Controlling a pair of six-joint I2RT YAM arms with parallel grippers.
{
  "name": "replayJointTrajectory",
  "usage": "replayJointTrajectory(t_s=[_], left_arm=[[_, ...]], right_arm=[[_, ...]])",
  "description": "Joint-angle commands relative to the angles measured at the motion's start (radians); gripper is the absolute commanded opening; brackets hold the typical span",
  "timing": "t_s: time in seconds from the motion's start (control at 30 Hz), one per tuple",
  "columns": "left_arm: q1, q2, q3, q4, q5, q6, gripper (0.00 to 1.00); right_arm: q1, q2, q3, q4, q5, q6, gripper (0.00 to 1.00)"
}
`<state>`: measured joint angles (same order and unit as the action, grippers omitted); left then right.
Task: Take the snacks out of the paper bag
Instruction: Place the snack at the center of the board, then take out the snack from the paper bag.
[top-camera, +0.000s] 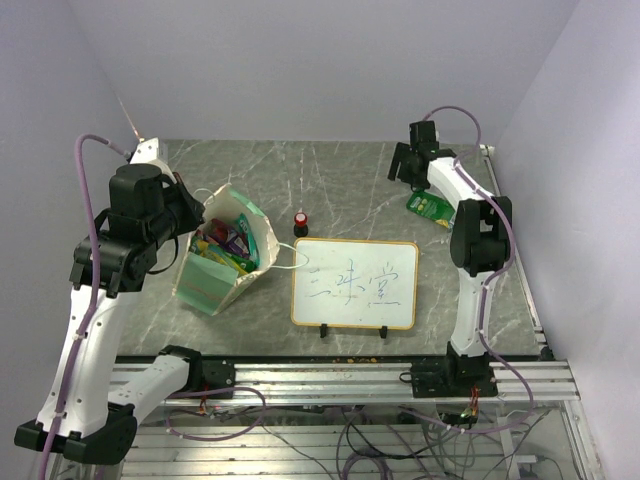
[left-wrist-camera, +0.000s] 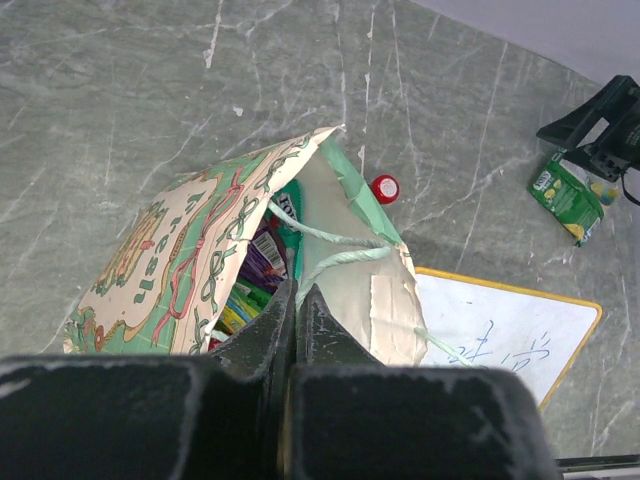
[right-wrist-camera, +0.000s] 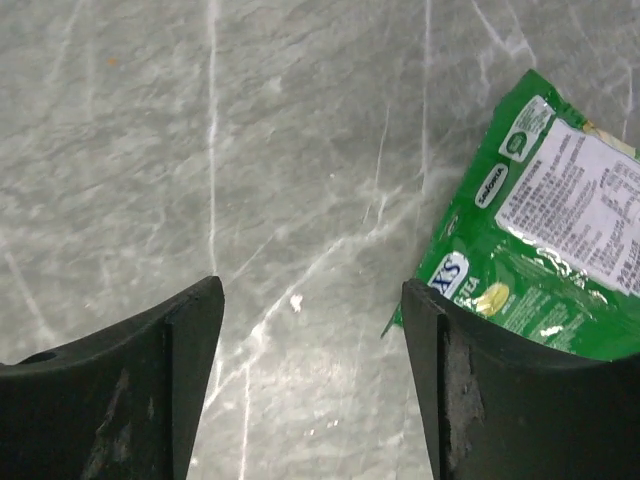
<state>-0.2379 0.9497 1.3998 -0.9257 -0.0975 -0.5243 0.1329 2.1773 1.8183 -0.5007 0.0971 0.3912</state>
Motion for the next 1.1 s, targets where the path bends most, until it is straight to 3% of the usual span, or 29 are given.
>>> replayJointTrajectory(t_s=[0.0,0.13,0.3,0.53,0.67,0.8,1.0,1.07], left_arm=[[0.005,-0.029,0.01,0.035,0.037,-0.018,0.07],[0.005,-0.036,0.014,0.031,0.038,-0.007,0.07],[0.005,-0.044,0.005,0.046,0.031,0.024,0.07],[0.005,-0.06,-0.034,0.102,0.051,0.005,0.07],[0.005,-0.067,-0.054,0.12,0.048,-0.017,0.07],[0.005,-0.075,-0.055,0.131,0.031,-0.015,0.07],[0.005,-0.05,-0.009,0.135,0.003,0.005,0.07],[0.005,-0.044,0.001,0.149,-0.007,0.005,0.07]], right_arm=[[-0.021,-0.163,-0.081,-0.064,-0.134,0.013,0.72],[0.033,-0.348,-0.24,-0.044,-0.32,0.036,0.73],[0.195,-0.483,-0.335,0.0,-0.54,0.132,0.75],[0.464,-0.523,-0.294,0.073,-0.737,0.195,0.81],[0.585,-0.484,-0.228,-0.025,-0.689,0.089,0.8],[0.638,-0.451,-0.189,-0.104,-0.651,0.031,0.72],[0.679,-0.461,-0.251,-0.016,-0.699,0.072,0.54],[0.699,-0.449,-0.246,-0.028,-0.669,0.065,0.45]])
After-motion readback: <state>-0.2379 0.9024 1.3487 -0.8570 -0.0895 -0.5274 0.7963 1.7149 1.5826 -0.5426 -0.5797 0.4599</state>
